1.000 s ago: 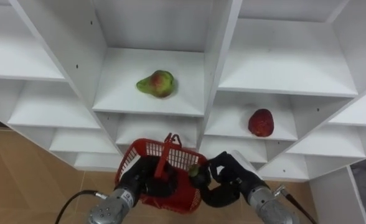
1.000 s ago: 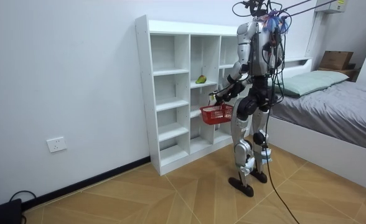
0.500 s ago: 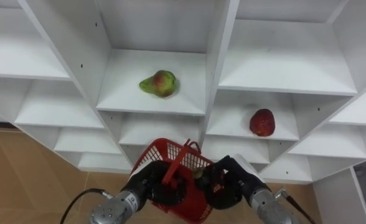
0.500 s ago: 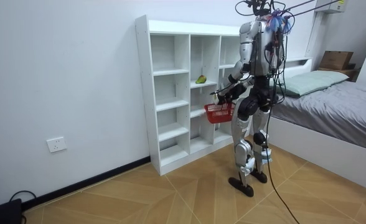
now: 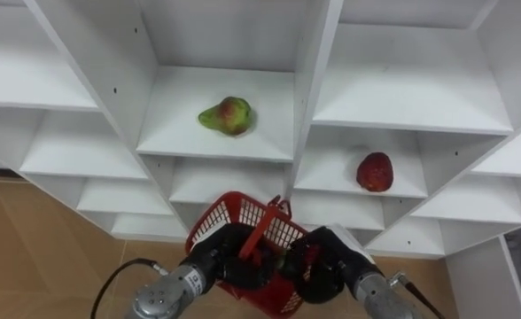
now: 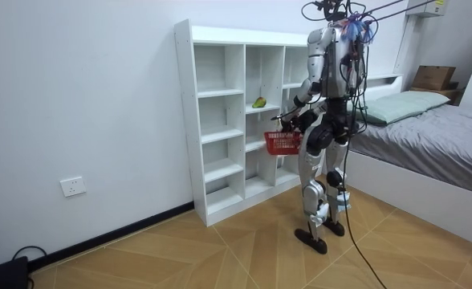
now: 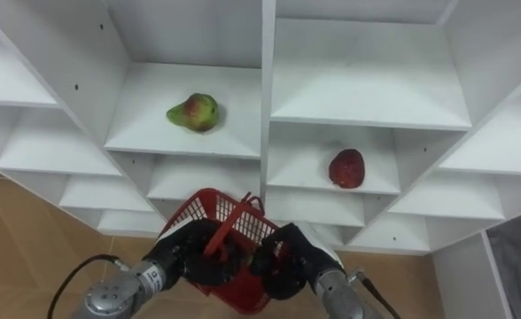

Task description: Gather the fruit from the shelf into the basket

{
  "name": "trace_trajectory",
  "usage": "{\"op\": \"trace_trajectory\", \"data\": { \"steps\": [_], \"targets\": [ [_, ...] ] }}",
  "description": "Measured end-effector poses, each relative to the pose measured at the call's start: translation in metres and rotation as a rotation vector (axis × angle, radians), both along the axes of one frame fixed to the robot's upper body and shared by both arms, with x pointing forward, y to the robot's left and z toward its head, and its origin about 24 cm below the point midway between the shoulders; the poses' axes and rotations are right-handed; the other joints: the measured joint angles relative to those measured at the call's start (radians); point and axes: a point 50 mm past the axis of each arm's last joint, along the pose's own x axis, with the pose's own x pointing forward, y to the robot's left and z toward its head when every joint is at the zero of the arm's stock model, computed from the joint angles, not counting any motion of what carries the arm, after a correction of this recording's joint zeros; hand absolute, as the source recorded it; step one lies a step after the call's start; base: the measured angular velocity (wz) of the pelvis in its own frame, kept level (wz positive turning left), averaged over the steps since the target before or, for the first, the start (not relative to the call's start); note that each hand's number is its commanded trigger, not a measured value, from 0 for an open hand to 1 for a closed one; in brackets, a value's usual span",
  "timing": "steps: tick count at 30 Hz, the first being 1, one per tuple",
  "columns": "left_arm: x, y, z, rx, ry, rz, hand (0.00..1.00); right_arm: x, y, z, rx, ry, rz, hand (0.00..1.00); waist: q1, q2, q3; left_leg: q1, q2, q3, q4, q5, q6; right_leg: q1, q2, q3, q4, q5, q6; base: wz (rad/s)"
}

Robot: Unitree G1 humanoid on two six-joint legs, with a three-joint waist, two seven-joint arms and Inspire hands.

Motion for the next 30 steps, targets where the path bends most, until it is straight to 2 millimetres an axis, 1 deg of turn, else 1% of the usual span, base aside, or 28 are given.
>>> {"op": "trace_trajectory", "data": {
  "steps": [3, 19, 26, 28, 30],
  "targets": [
    [-0.001, -0.003, 0.001, -0.004, -0.004, -0.019, 1.0, -0.001, 0.0, 0.0, 0.002, 0.001, 0.003, 0.0, 0.0, -0.002, 0.0015, 0.0, 0.0, -0.001, 0.0, 0.0, 0.0, 0.0, 0.0, -0.001, 0.0, 0.0, 0.0, 0.0],
    [-0.001, -0.003, 0.002, -0.008, -0.015, -0.032, 1.0, -0.002, 0.001, -0.002, 0.003, 0.013, 0.015, 0.0, 0.001, -0.002, 0.0014, 0.0, 0.0, 0.0, 0.001, 0.0, 0.0, 0.0, 0.0, 0.0, 0.004, 0.0, 0.0, 0.0],
    [-0.004, 0.005, -0.005, 0.022, 0.015, -0.012, 1.0, -0.004, 0.002, 0.0, -0.022, 0.015, 0.059, 0.0, 0.003, -0.002, 0.0006, 0.004, -0.001, -0.003, 0.003, 0.001, 0.001, 0.002, 0.005, -0.001, 0.01, 0.0, 0.0, 0.0],
    [-0.007, 0.009, -0.01, 0.037, 0.036, 0.01, 1.0, -0.002, 0.004, 0.003, -0.036, 0.003, 0.088, 0.0, 0.005, -0.002, 0.0003, 0.011, -0.001, -0.002, 0.003, 0.001, 0.001, 0.008, 0.006, 0.002, 0.01, 0.0, 0.0, -0.02],
    [-0.014, 0.014, -0.018, 0.057, 0.074, 0.041, 1.0, 0.0, 0.005, 0.01, -0.038, -0.029, 0.111, 0.0, 0.006, -0.002, 0.0, 0.029, 0.0, -0.002, 0.002, 0.001, 0.001, 0.026, 0.007, 0.0, 0.009, 0.0, 0.0, 0.0]
  ]
}}
